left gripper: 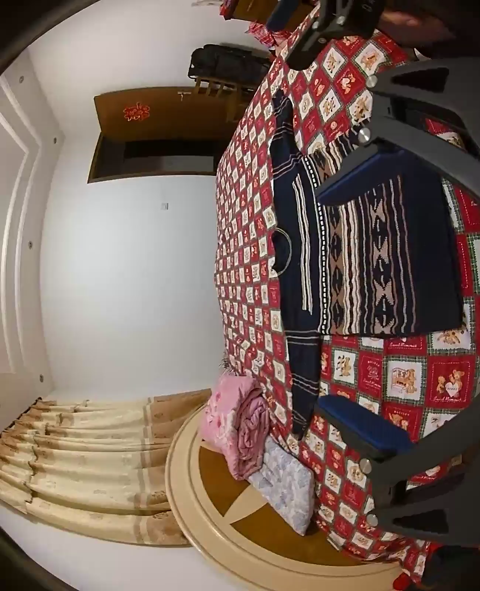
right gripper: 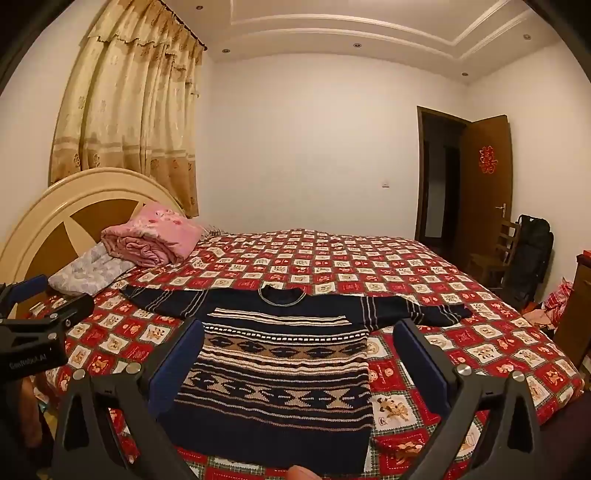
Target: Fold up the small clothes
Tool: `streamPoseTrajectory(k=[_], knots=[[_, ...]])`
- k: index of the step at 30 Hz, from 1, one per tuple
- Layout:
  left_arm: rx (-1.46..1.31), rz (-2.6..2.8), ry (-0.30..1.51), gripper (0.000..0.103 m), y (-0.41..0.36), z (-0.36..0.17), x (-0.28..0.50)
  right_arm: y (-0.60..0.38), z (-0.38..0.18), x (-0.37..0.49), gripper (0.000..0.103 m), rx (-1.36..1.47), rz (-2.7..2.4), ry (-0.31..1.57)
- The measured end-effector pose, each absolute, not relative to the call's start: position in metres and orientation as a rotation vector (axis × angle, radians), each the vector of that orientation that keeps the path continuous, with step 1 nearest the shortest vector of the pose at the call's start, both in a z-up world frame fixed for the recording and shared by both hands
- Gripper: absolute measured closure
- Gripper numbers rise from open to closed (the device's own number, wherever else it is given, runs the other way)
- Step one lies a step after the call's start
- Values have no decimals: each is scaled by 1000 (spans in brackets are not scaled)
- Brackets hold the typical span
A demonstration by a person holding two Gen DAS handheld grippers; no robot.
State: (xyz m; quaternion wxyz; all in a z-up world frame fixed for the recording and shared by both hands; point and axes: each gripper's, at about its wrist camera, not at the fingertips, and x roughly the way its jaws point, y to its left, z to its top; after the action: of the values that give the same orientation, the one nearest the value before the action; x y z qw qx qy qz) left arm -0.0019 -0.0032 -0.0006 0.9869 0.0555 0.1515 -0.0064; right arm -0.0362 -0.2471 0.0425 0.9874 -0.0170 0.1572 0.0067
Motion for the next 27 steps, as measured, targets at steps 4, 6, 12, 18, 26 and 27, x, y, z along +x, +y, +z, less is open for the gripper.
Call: streamPoseTrajectory(k=[4, 6, 12, 18, 26, 27], knots=[[77, -11, 342, 0, -6, -8, 1, -245, 44, -38, 1, -33, 13, 311], [26, -22, 375, 0, 9, -6, 10, -244, 45, -38, 1, -32, 18, 314], [39, -22, 367, 0, 8, -10, 13, -248, 28, -35, 1, -27, 13, 320], [29, -15, 349, 0, 11, -6, 8, -247, 28, -34, 1, -28, 16, 330], [22, -13, 354, 0, 15, -6, 9, -240, 28, -28, 1, -37, 24, 354], [22, -13, 355, 0, 15, -7, 9, -240, 28, -28, 1, -37, 25, 355]])
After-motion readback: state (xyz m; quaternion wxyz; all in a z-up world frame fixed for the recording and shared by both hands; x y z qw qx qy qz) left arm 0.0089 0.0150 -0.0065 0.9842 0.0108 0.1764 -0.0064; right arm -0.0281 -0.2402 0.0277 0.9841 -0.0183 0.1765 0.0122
